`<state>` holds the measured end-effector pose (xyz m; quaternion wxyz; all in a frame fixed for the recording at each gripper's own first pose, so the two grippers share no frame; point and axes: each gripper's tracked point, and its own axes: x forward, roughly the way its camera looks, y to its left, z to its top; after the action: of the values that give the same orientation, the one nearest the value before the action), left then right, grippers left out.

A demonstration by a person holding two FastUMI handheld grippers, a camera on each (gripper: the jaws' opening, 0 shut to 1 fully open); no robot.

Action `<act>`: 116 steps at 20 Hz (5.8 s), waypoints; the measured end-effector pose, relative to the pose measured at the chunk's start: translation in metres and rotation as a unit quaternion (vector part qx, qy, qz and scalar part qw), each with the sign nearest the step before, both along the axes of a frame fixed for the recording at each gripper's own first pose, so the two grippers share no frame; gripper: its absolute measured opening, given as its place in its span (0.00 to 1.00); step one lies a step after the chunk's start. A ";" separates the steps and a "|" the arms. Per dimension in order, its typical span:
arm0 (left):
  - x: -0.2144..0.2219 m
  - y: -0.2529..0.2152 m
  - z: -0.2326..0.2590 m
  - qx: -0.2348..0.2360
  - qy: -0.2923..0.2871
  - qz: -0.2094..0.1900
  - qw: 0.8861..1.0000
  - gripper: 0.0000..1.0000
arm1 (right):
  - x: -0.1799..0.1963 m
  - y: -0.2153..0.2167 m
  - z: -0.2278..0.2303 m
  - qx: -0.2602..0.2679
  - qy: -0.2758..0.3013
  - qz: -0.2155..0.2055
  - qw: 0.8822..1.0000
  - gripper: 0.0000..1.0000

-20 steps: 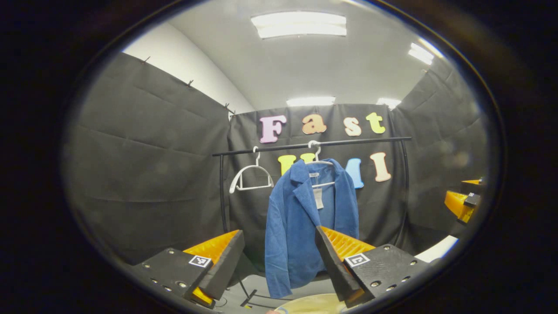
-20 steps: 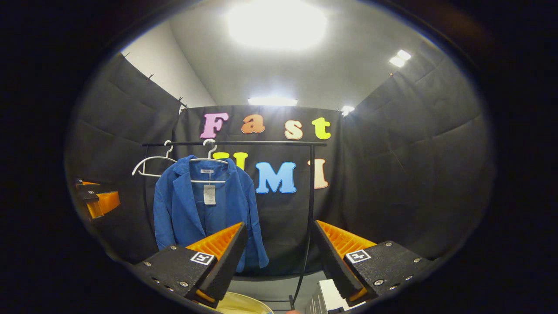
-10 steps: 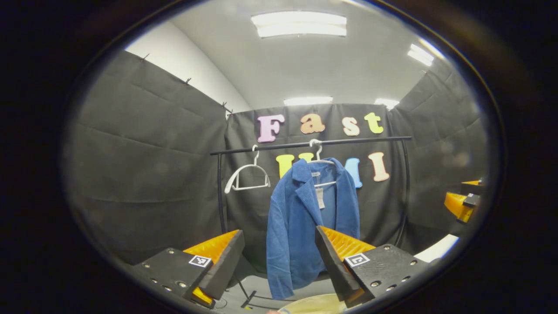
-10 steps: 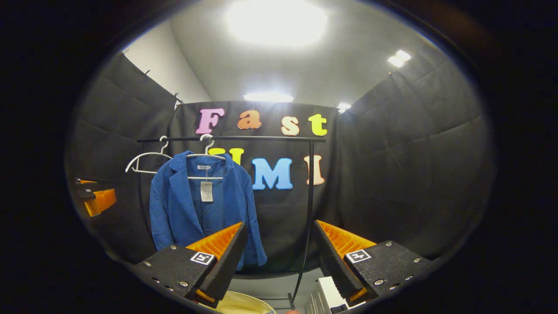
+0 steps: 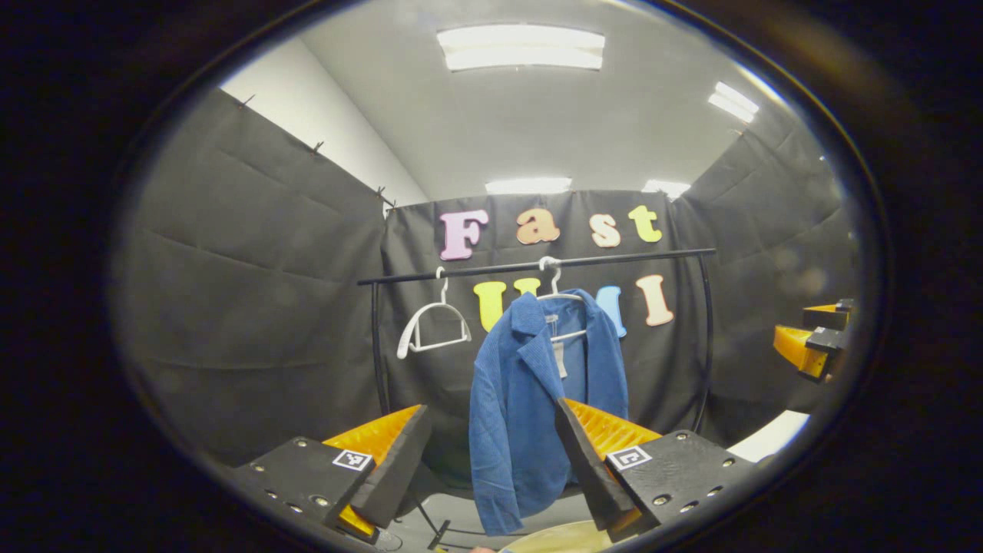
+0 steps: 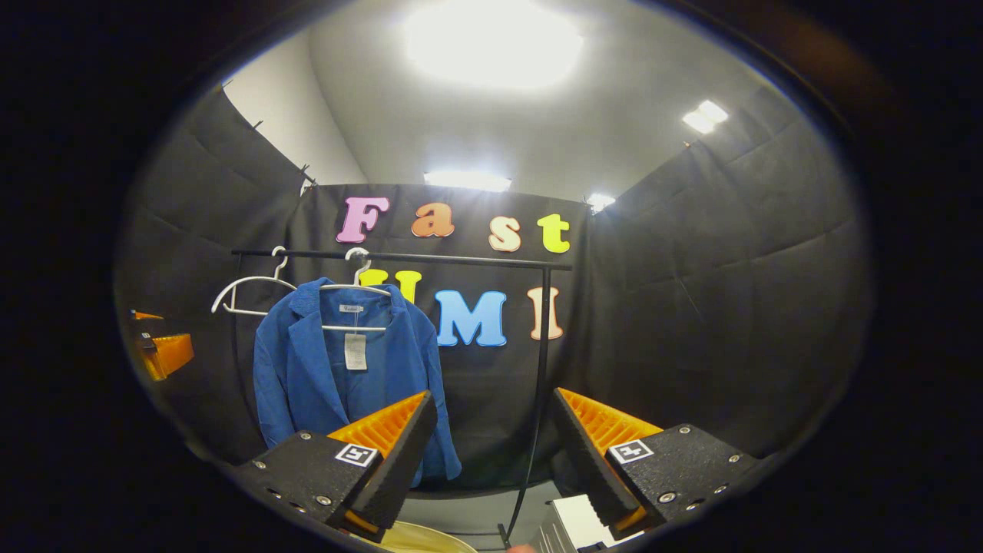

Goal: Grasp the clothes on the hanger with both hands and then place them into the laundry hamper below.

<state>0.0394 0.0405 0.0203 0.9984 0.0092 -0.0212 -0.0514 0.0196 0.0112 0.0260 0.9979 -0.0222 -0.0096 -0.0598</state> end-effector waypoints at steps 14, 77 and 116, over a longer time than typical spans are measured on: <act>0.095 -0.041 0.035 -0.014 -0.010 0.031 0.999 0.93 | 0.125 0.024 0.055 0.001 -0.033 0.092 0.995 0.93; 0.283 -0.072 0.009 0.035 -0.007 0.194 0.980 0.05 | 0.406 0.097 0.011 0.034 -0.073 0.234 0.969 0.02; 0.317 0.035 -0.083 0.021 0.053 0.136 0.989 0.07 | 0.472 0.067 -0.122 -0.074 0.035 0.163 0.983 0.02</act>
<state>0.3563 0.0753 -0.0627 0.9954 0.0302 0.0344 0.0841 0.4919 0.0779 -0.0961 0.9896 -0.0957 0.0178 0.1055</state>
